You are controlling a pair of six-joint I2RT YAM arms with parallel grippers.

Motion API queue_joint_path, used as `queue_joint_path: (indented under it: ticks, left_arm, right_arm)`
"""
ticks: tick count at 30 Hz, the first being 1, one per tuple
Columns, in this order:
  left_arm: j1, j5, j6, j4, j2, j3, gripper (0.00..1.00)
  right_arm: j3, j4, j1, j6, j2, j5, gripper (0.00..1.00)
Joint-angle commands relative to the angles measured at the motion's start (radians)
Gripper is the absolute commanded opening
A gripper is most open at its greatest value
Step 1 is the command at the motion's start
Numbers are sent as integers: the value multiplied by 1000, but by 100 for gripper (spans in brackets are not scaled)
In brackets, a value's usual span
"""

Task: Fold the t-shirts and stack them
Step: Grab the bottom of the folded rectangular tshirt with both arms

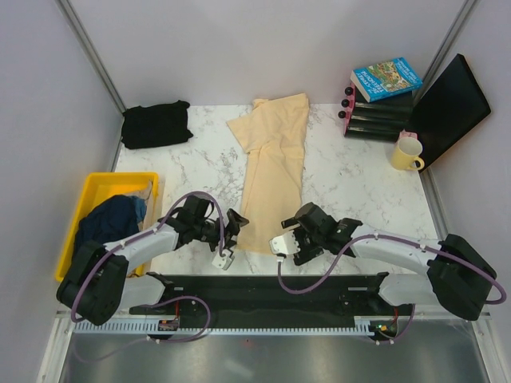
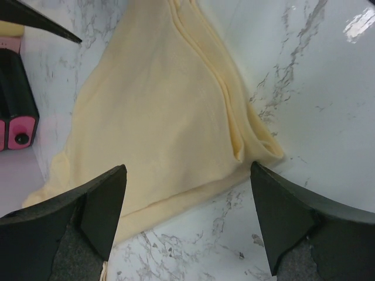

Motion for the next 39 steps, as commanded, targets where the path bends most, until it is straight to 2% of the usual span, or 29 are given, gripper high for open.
queue_joint_path:
  ticks: [1, 4, 9, 15, 21, 27, 35, 39]
  left_arm:
    - [-11, 116, 283, -41, 32, -21, 93]
    - [-18, 121, 360, -62, 56, -29, 93]
    - [-40, 124, 364, -87, 68, -27, 93]
    - [-49, 102, 342, -108, 32, -41, 92]
    - [-49, 58, 354, -223, -11, -18, 92]
    - [-51, 73, 387, -250, 13, -20, 92]
    - [-52, 47, 350, -236, 105, 37, 87]
    - [-52, 32, 335, -224, 150, 72, 80]
  right_arm:
    - [-24, 98, 62, 11, -5, -7, 89]
    - [-42, 133, 85, 42, 6, -24, 89]
    - [-71, 121, 106, 69, -12, -26, 88]
    - [-87, 23, 106, 78, -60, -49, 87]
    - [-93, -31, 108, 69, -94, -75, 87]
    - [-98, 53, 116, 80, -25, -63, 84]
    - [-87, 115, 116, 95, 46, -41, 71]
    - [-70, 110, 117, 111, 67, -26, 53]
